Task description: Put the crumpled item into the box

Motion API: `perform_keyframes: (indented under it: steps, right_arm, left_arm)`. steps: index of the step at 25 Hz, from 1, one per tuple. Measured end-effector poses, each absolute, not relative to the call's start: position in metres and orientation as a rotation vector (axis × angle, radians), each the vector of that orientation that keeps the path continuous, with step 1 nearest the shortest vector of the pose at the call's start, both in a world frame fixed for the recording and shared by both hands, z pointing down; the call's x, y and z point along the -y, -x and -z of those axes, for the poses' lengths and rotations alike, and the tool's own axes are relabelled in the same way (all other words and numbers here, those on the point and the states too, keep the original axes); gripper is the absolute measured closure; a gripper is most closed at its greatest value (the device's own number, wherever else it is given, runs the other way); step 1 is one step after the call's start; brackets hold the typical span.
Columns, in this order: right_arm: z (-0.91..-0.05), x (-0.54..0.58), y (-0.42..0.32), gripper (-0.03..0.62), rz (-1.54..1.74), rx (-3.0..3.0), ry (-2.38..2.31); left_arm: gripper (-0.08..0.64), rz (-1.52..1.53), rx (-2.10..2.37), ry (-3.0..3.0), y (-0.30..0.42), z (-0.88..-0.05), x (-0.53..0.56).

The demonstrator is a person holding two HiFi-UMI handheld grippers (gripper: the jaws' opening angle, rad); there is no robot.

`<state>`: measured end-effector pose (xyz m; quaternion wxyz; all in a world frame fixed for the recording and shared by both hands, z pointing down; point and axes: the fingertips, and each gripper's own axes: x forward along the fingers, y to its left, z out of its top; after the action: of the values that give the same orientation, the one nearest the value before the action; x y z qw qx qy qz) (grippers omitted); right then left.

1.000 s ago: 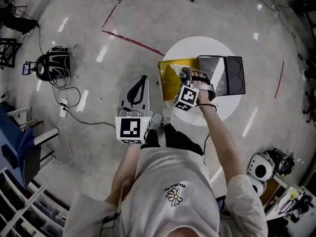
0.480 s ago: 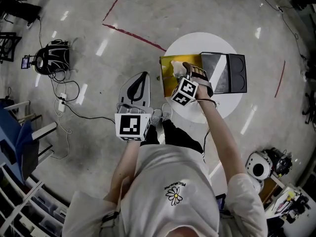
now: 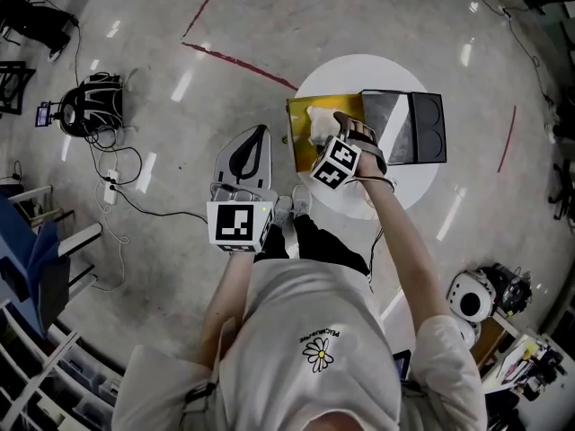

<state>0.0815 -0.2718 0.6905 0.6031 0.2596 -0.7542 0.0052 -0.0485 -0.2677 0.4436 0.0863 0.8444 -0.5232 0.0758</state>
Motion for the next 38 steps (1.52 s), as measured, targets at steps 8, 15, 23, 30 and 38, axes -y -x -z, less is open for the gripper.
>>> perform_keyframes:
  steps: [8,15,23,30,38]
  right_arm:
    - [-0.658,0.283,-0.079,0.206,0.073,1.767,-0.643]
    - [-0.567,0.315,-0.071,0.210,-0.004,1.942,-0.975]
    - [-0.440,0.318,-0.081,0.305,-0.375,2.341,-1.463]
    - [-0.369,0.282,-0.098,0.390,-0.304,2.432,-1.706]
    - [-0.337,0.229,-0.127,0.579,-0.177,2.347,-1.972]
  left_arm:
    - [0.558,-0.188,1.536,-2.540,0.040,-0.436,0.265]
    - [0.558,-0.151,1.519,-2.589,0.037,-0.420,0.258]
    - [0.558,-0.099,1.496,-2.668,0.028,-0.395,0.246]
    - [0.558,-0.068,1.469,-2.744,0.025,-0.371,0.232]
    - [0.558,-0.018,1.424,-2.823,0.010,-0.350,0.222]
